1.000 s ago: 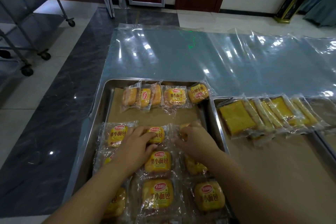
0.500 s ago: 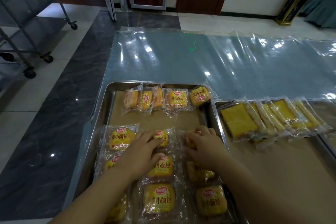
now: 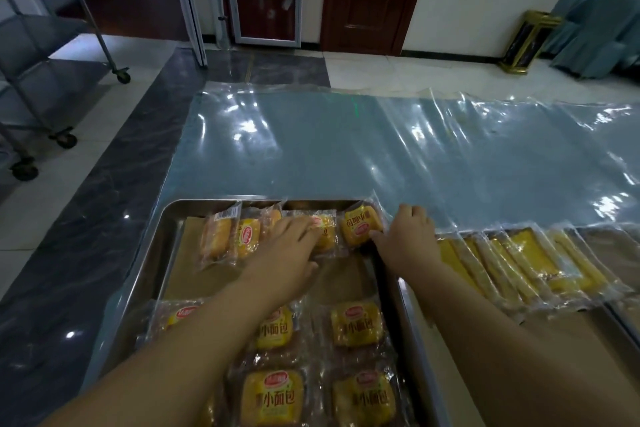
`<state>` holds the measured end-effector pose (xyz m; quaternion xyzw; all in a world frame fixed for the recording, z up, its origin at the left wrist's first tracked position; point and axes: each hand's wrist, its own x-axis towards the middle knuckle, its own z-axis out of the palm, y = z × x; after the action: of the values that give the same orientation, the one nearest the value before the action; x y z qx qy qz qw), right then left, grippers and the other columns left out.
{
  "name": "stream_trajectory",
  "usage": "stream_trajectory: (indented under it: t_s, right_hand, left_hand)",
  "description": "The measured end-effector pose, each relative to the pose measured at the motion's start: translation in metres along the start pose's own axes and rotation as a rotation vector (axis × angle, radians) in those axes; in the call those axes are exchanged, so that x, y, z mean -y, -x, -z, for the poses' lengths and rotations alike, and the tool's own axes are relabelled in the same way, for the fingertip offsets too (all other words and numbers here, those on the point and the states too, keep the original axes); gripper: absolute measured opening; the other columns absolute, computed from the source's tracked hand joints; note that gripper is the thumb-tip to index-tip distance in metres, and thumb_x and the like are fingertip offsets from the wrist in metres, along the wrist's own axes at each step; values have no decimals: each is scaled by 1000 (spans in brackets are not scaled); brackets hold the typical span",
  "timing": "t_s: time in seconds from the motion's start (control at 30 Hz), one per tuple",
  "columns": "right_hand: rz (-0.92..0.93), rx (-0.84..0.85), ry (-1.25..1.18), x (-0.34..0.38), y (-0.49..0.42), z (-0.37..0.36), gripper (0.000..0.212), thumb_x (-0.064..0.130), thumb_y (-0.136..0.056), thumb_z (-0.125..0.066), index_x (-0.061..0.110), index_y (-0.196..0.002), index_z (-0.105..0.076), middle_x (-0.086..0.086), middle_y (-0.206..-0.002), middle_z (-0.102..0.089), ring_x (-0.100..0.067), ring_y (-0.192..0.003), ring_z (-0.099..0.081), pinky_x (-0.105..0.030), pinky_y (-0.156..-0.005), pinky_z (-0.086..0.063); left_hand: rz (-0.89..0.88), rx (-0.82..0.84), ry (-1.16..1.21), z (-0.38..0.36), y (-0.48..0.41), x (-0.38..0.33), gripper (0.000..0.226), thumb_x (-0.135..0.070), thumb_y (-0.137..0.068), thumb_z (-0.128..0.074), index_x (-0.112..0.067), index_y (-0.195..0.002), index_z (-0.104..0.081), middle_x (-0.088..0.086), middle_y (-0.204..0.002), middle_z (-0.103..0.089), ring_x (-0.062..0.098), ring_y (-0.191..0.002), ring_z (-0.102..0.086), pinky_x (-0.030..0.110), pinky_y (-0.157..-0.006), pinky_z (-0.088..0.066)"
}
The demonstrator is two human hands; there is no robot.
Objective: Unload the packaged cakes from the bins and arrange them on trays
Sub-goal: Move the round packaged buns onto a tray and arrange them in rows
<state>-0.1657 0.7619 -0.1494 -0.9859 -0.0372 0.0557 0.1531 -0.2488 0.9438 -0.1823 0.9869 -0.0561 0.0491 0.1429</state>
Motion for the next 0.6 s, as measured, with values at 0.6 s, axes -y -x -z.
stream_trajectory:
  t_s: [0.6]
  right_hand:
    - [129, 56, -271, 33, -10, -46, 15, 28, -90, -60, 28, -98, -48, 11, -84, -53, -4, -73, -50, -20, -62, -41]
  left_hand:
    - [65, 105, -301, -15, -1, 49, 67, -20, -81, -65, -33, -138, -33, 0, -151, -24, 28, -139, -16, 45, -111, -19]
